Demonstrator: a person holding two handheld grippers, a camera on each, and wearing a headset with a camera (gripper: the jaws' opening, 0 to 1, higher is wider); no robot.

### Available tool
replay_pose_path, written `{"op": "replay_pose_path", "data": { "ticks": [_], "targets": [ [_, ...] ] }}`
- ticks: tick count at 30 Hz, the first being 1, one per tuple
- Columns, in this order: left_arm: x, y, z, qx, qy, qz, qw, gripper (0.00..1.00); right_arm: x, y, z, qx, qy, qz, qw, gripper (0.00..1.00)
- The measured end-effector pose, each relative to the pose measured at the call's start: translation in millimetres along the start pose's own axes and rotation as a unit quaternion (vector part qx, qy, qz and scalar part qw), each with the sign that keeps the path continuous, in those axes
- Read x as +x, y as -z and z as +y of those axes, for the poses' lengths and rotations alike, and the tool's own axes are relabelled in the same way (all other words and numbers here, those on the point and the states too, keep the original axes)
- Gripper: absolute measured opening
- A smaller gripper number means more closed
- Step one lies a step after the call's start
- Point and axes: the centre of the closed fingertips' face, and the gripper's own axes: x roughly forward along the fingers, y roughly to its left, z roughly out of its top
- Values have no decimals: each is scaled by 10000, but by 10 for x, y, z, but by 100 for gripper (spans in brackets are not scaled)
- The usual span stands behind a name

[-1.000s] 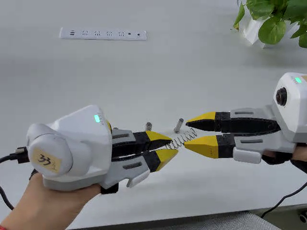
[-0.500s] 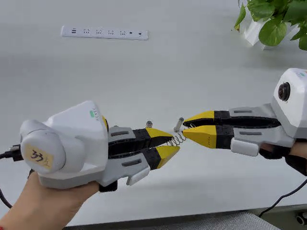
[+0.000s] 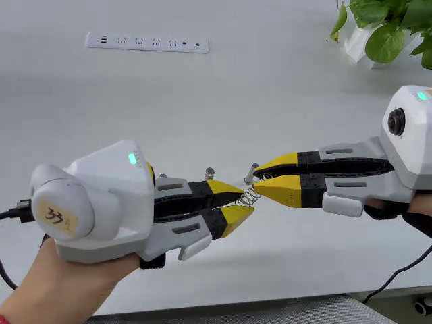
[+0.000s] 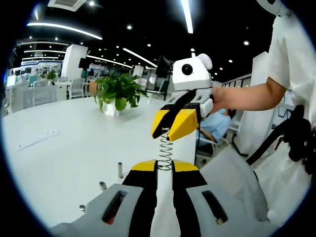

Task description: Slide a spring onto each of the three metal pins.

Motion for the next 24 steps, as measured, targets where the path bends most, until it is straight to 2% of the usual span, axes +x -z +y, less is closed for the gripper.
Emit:
{"op": "replay_pose_path", "data": {
  "ticks": [12, 24],
  "targets": [
    [3, 31, -28, 77, 47, 64, 9999, 7, 24, 37, 56, -347, -109, 349, 9987, 7],
    [-2, 58, -34, 127, 52, 83, 9999, 7, 30, 73, 81, -424, -200, 645, 9968, 7]
  ]
}}
